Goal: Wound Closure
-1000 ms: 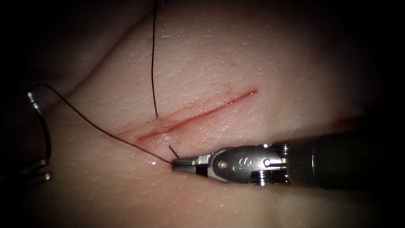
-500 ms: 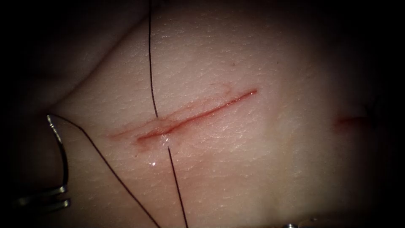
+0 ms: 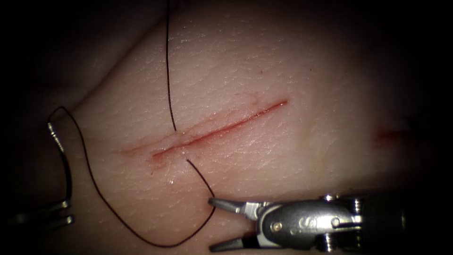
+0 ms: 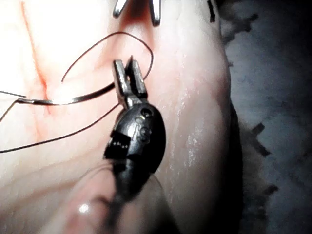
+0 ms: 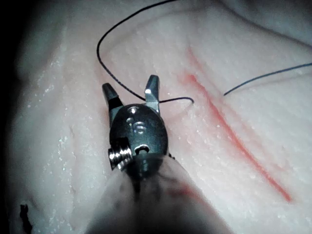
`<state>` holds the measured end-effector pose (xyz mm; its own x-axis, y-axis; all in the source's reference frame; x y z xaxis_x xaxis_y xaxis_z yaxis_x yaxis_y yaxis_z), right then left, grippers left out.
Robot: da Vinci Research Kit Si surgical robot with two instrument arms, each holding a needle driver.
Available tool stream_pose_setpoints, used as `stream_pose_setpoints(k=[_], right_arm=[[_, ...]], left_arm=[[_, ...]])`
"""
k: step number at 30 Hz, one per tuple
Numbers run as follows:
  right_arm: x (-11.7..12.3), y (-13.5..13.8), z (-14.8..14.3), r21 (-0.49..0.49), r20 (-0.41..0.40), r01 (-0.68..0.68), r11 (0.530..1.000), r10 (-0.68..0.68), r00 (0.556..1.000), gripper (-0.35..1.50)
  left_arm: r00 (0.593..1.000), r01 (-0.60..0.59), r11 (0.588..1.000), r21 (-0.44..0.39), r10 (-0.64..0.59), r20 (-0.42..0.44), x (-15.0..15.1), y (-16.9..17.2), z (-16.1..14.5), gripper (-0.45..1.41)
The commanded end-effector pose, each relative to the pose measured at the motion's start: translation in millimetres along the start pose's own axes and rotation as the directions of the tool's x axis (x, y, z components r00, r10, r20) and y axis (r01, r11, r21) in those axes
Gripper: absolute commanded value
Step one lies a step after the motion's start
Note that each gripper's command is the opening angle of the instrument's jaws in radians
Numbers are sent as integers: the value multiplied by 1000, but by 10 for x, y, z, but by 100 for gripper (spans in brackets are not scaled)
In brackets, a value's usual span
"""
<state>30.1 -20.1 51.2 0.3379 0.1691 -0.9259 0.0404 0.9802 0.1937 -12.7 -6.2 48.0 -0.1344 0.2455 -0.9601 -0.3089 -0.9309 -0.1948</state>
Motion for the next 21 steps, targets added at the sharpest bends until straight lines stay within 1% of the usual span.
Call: stream_pose_setpoints(k=[1, 3, 6, 7, 9, 10, 16, 20, 21], right_arm=[[-10, 4, 8, -4, 5, 18, 1000, -18, 1000, 126], [-13, 8, 8, -6, 7, 23, 1000, -23, 1000, 126], [-28, 23, 11, -8, 10, 62, 998, -62, 998, 123], [-28, 23, 11, -8, 10, 62, 998, -62, 998, 123], [-38, 30, 18, -2, 1, 82, 997, -82, 997, 120], [-38, 30, 18, -2, 1, 82, 997, -82, 997, 120], [-63, 40, 51, 4, -7, 99, 995, -99, 995, 118], [-76, 47, 72, 9, 9, 109, 994, -109, 994, 116], [-81, 50, 81, 10, 13, 112, 994, -112, 994, 116]], left_arm=[[1000, 3, 1000, -3, -3, 0, -6, 7, 4, -45], [1000, 3, 1000, -3, -3, 0, -7, 7, 4, -45], [1000, 3, 1000, -2, -3, 1, -9, 5, 3, -45], [1000, 3, 1000, -2, -3, 1, -9, 5, 3, -45], [1000, 2, 1000, 1, -2, 3, -10, 5, 4, -45], [1000, 2, 1000, 1, -2, 3, -10, 5, 4, -45], [1000, 1, 1000, 1, -1, 3, -11, 6, 4, -45], [1000, 1, 1000, 1, -1, 3, -10, 6, 3, -45], [1000, 1, 1000, 1, -1, 3, -10, 6, 3, -45]])
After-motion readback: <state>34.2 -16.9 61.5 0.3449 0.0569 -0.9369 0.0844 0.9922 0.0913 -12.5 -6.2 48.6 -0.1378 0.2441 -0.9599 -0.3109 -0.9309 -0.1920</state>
